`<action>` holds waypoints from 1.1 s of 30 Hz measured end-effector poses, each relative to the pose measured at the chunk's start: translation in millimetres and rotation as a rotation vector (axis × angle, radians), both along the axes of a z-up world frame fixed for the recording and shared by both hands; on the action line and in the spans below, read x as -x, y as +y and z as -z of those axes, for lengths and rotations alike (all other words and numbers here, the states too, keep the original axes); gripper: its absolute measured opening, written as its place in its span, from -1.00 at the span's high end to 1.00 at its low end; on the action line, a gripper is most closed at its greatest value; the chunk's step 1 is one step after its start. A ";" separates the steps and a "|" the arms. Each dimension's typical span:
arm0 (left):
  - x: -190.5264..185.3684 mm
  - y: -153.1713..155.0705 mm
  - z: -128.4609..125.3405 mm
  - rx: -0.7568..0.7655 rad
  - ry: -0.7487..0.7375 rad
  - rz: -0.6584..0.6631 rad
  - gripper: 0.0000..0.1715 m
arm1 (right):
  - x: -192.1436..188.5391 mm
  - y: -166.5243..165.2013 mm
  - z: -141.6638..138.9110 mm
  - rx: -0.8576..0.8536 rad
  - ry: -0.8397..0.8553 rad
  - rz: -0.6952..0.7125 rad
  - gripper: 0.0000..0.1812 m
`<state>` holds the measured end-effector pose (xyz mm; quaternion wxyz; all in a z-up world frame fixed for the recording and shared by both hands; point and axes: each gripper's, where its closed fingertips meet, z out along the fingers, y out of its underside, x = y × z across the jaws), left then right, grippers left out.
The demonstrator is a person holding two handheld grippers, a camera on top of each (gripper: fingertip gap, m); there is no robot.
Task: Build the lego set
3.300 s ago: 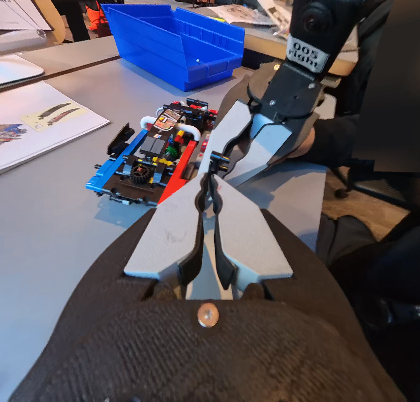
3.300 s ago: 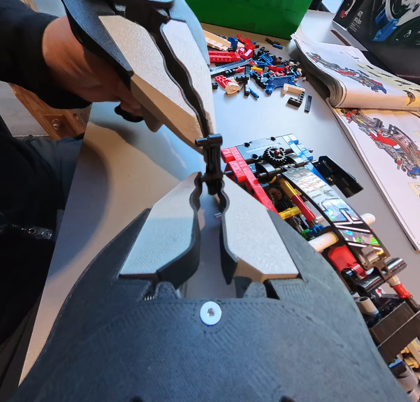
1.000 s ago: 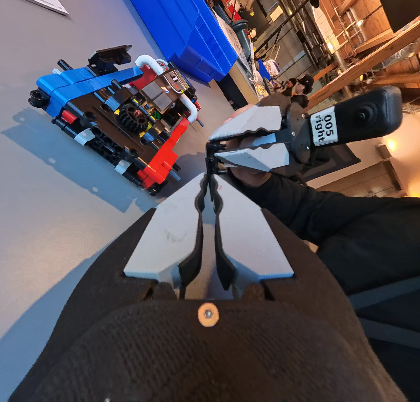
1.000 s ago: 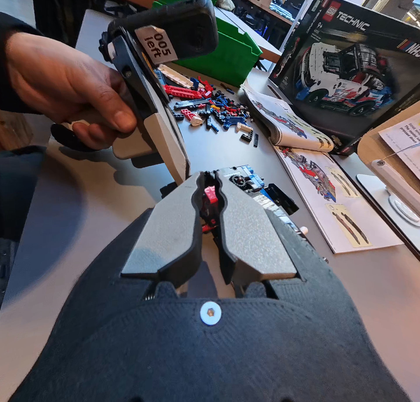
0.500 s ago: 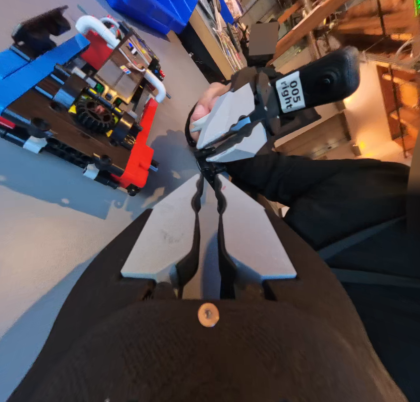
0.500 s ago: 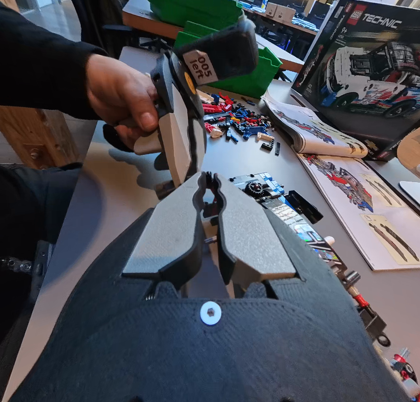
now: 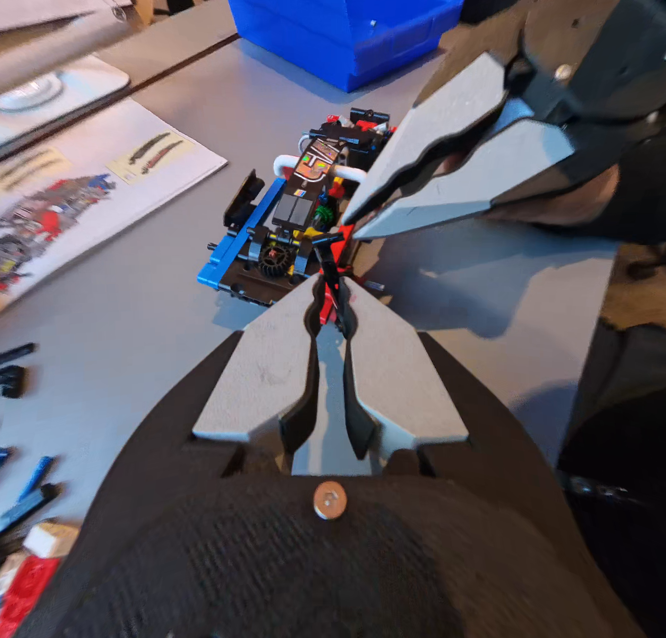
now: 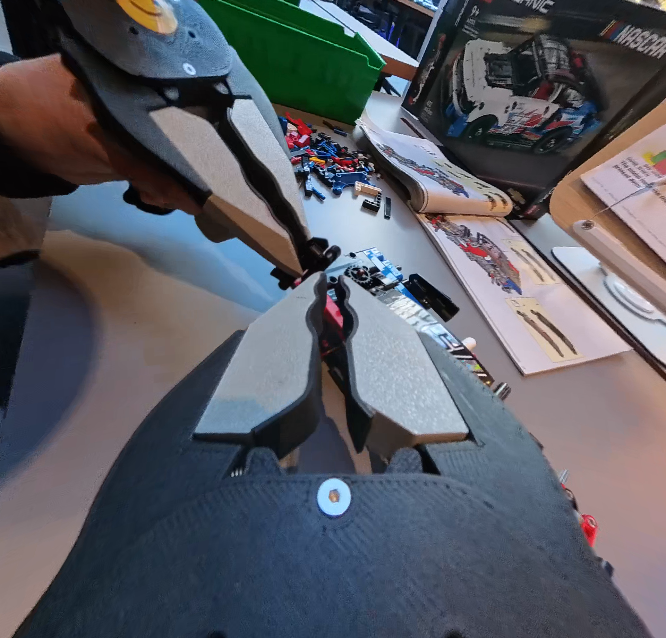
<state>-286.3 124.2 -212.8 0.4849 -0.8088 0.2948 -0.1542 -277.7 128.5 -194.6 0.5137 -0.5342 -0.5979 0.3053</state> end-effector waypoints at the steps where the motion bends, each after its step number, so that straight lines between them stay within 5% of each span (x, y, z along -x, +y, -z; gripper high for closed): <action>1: -0.9 -0.1 -0.1 -0.033 0.043 -0.003 0.95 | 0.3 -1.3 -0.9 0.001 0.000 0.001 0.95; 11: -0.3 0.7 0.7 -0.153 0.275 -0.012 0.95 | 2.6 -2.6 -0.3 -0.106 -0.010 0.046 0.90; 33: -3.4 2.2 8.3 -0.085 0.246 -0.012 0.96 | 5.2 2.3 7.3 -0.224 -0.092 0.123 0.96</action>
